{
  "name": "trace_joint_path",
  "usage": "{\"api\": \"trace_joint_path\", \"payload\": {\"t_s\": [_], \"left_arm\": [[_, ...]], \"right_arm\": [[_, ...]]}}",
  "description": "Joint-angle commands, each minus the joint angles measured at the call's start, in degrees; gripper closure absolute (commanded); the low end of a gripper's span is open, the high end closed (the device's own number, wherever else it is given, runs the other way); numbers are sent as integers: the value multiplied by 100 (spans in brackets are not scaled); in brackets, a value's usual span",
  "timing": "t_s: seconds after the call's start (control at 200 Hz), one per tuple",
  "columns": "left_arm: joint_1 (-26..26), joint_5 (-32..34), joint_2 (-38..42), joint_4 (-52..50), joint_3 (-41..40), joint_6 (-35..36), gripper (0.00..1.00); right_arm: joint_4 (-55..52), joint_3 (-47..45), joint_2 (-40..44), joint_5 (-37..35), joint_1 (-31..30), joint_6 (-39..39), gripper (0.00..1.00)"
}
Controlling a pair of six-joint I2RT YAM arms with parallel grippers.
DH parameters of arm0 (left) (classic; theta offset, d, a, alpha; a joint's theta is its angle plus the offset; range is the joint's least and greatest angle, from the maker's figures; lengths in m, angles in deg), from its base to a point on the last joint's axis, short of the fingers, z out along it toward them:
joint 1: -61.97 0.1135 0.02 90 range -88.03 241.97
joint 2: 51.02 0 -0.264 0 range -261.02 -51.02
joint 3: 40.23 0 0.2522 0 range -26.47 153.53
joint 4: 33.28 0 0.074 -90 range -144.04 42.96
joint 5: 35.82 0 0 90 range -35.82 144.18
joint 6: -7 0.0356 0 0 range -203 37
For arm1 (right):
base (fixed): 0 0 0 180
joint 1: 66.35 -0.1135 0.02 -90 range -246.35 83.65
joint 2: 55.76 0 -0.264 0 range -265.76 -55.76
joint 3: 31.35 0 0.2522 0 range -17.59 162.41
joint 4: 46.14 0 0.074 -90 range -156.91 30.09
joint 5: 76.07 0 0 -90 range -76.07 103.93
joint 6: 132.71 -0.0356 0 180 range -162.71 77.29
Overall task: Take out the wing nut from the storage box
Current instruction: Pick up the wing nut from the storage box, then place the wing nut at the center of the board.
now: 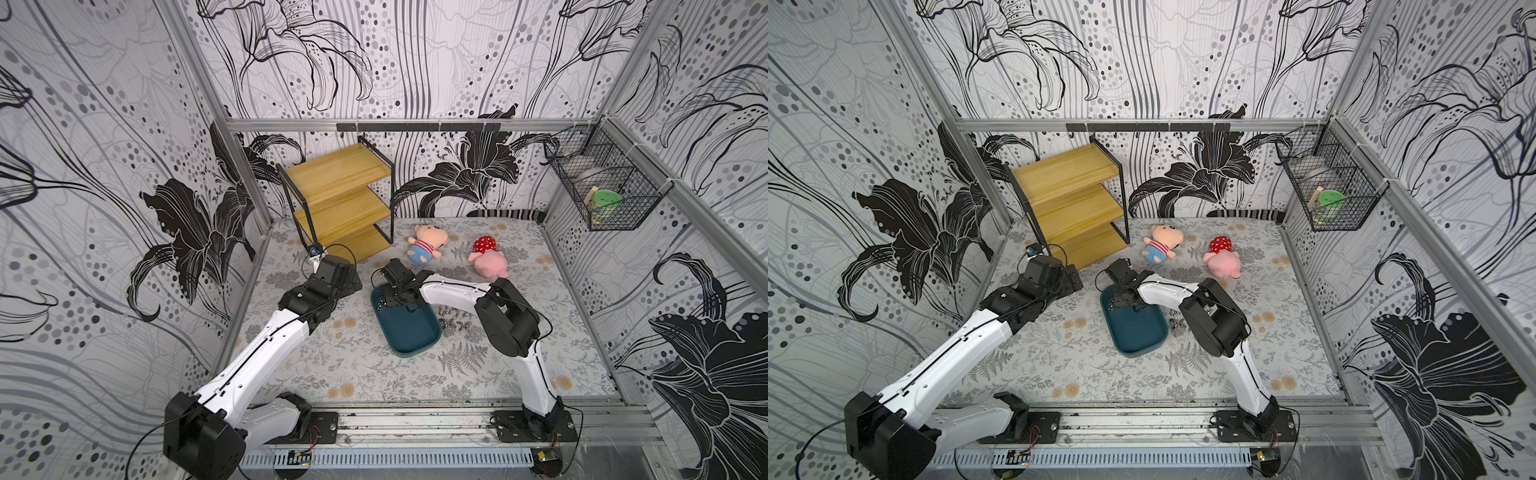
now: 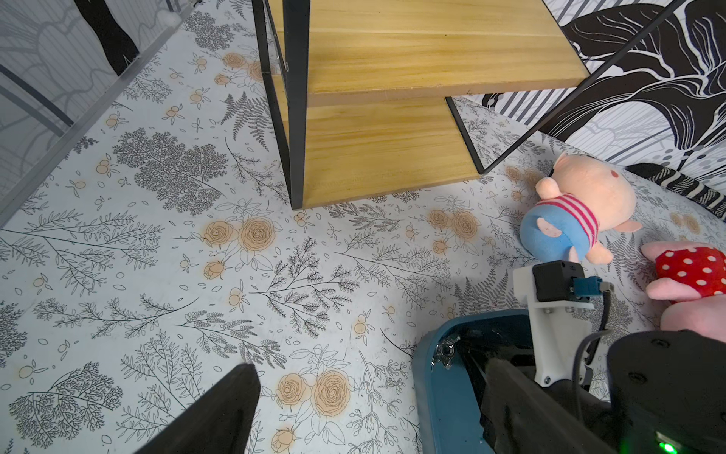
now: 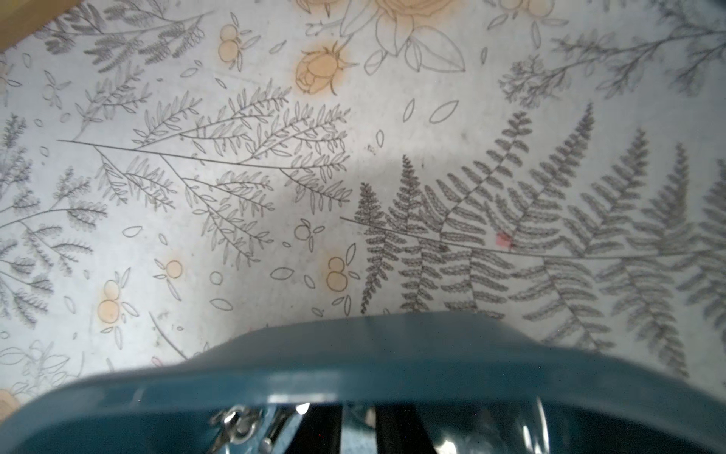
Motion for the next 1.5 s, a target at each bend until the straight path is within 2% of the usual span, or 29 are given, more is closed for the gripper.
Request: {"api": "trace_joint_path", "payload": {"t_s": [0.0, 0.32, 0.896, 1.142, 1.497], "left_arm": [[-28, 108, 85, 13, -74, -42, 5], [-21, 100, 60, 22, -12, -51, 5], [-28, 14, -73, 74, 137, -9, 5], [-28, -32, -109, 135, 102, -1, 5], [-45, -68, -134, 223, 67, -9, 5]], "right_arm": [[-53, 58, -199, 26, 36, -118, 83], [-59, -6, -5, 14, 36, -38, 93], [-212, -396, 1257, -181, 36, 216, 97], [-265, -1018, 2181, -245, 128, 219, 97], [-472, -2633, 3829, -277, 1006, 160, 97]]}}
